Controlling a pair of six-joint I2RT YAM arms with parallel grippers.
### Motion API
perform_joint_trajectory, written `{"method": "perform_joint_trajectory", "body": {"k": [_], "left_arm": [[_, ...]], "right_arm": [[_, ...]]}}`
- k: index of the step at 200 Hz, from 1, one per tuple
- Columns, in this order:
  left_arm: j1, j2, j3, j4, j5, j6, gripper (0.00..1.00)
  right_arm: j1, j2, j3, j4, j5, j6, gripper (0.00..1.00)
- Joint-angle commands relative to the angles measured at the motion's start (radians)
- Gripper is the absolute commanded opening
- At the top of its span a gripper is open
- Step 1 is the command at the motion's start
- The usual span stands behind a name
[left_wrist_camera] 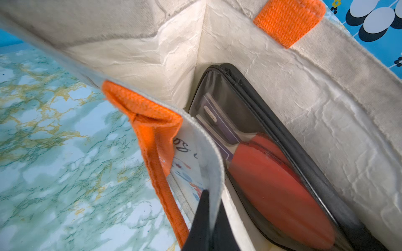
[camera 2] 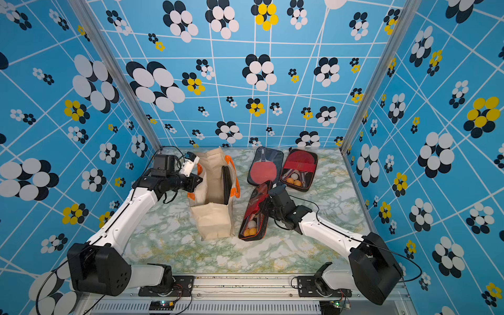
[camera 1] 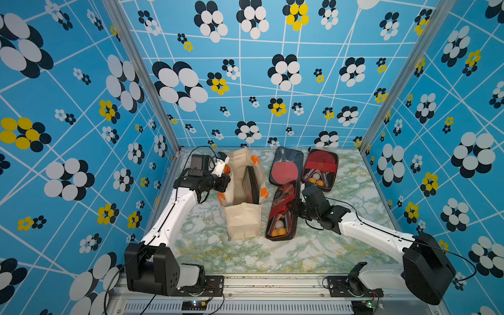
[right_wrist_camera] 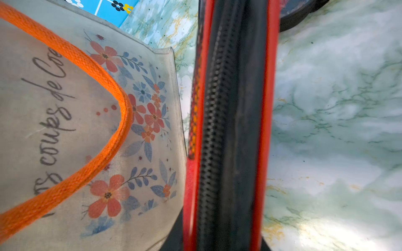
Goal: Remove the ping pong set from the canvas bag
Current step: Place the ping pong set at the center of the board.
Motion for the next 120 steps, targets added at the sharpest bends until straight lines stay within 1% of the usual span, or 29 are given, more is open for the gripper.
{"method": "perform_joint_trajectory", "body": {"k": [1, 22, 67, 120], "left_arm": [[-0.006, 0.023, 0.022, -0.036, -0.013, 0.020, 0.00], [-0.010, 0.027, 0.026, -0.037, -0.015, 0.022, 0.00], [-0.015, 0.030, 0.029, -0.040, -0.017, 0.024, 0.00], [-0.016, 0.031, 0.034, -0.048, -0.021, 0.028, 0.00]], "right_arm": [[-0.008, -0.033, -0.030, 0.100, -0.037, 0.004, 0.00], [-0.013, -0.027, -0.071, 0.119, -0.064, 0.002, 0.01], [-0.024, 0.014, -0.134, 0.162, -0.097, -0.004, 0.16], [-0.042, 0.069, -0.159, 0.176, -0.129, -0.017, 0.22]]}}
